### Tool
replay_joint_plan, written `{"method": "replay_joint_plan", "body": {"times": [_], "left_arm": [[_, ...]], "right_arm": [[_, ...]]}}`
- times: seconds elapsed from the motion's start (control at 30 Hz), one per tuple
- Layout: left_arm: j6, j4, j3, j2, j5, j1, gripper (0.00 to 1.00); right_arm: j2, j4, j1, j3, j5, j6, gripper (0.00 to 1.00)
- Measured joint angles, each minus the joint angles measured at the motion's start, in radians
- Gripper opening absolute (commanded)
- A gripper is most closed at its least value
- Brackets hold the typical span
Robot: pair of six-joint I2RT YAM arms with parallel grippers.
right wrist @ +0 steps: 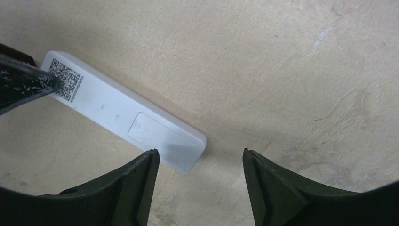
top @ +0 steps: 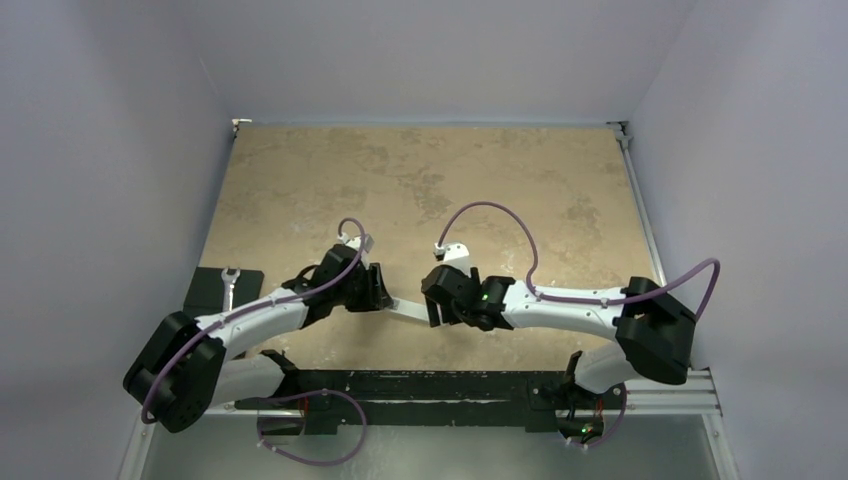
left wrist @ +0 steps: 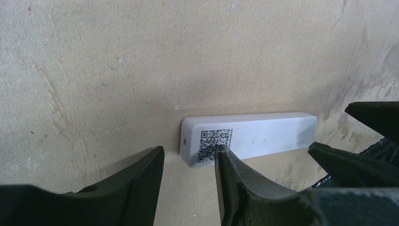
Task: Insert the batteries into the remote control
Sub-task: Load the battery cover into the remote control, then turn over the remote control at the center of the board.
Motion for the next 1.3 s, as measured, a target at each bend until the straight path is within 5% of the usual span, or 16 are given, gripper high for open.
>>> {"method": "replay_joint_plan", "body": {"times": [0.57,1.3], "left_arm": [[0.000,-0.175,0.092,-0.149,-0.059,-0.001,0.48],[-0.108,-0.377,0.092,-0.423,-0.068,-0.001,0.49]], "right_arm": [[0.001,0.066,0.000,0.012,-0.169,-0.304,0.80],[0.195,0.083,-0.022,0.127,-0.272,-0.547,0.69]]}}
